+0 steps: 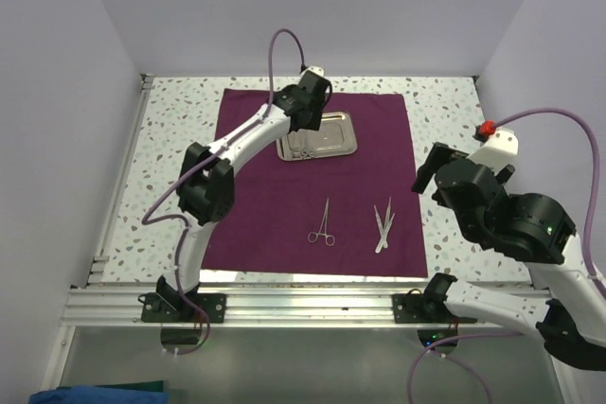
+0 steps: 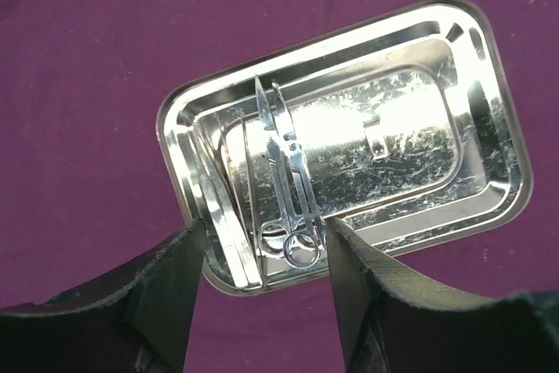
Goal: Open and lay out the surgical kit
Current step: Pick up the medical item from the container, then place the medical item in the surgical kit, then pick up the medical item from the container.
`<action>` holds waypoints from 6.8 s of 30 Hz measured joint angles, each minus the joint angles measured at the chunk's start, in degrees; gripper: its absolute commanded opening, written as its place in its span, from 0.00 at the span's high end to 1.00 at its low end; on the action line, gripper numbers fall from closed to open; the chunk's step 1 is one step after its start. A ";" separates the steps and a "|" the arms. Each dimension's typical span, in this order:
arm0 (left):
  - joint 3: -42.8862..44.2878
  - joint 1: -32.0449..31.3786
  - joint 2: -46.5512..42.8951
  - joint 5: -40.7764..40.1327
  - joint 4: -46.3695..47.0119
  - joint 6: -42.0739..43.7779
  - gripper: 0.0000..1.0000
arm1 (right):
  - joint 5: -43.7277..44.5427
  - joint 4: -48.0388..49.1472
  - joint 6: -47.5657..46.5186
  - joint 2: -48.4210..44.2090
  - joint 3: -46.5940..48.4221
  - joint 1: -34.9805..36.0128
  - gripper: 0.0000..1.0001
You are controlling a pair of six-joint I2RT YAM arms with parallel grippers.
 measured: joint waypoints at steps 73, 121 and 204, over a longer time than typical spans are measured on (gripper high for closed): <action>-24.02 6.97 -22.25 11.87 1.66 -1.75 1.00 | -1.86 13.09 -8.35 7.76 -5.31 -0.02 0.02; 8.94 4.92 6.62 12.13 -1.51 0.11 0.48 | -1.66 7.58 -8.31 5.97 -9.18 -0.39 0.02; -0.22 14.29 0.63 25.51 1.25 -4.35 1.00 | -0.50 7.26 -7.76 4.83 -11.37 -2.38 0.02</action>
